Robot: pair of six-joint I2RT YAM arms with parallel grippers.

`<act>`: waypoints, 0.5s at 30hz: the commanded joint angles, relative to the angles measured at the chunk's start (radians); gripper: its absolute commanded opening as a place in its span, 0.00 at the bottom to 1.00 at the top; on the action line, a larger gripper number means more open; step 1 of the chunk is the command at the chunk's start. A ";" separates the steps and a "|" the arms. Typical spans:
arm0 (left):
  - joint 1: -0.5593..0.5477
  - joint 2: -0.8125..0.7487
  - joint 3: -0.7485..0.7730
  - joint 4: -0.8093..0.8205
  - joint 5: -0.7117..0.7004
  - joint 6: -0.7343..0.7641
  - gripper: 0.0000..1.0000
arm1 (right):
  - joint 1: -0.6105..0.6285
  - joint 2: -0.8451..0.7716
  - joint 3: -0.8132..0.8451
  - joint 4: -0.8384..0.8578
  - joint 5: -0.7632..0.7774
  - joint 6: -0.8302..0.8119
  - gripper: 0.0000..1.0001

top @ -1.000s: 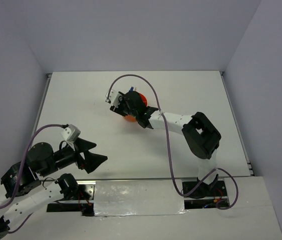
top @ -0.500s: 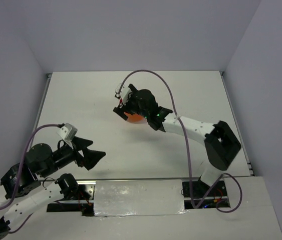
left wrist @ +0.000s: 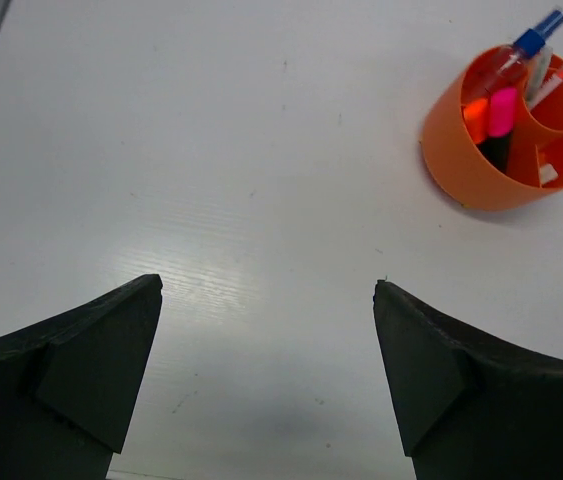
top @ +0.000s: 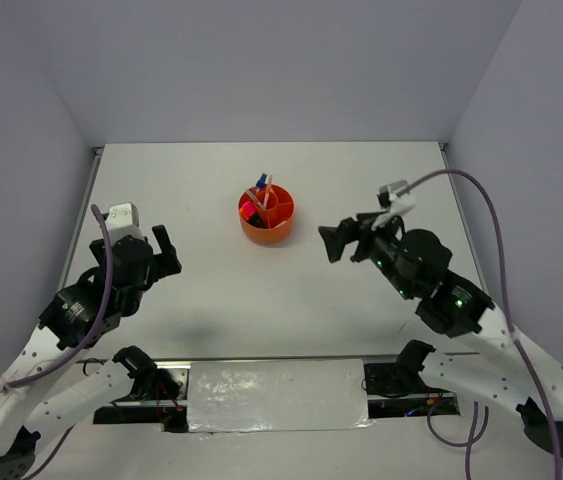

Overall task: Sort the stationery into containers
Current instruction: Reset both arms

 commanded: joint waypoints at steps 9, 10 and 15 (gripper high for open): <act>0.065 -0.053 0.046 -0.020 -0.080 0.022 0.99 | 0.003 -0.450 0.007 -0.682 0.319 0.256 1.00; 0.065 -0.076 0.043 -0.028 -0.079 0.036 0.99 | 0.006 -0.459 0.014 -0.705 0.339 0.274 1.00; 0.065 -0.251 -0.017 -0.019 -0.121 0.075 0.99 | 0.005 -0.514 0.026 -0.705 0.324 0.270 1.00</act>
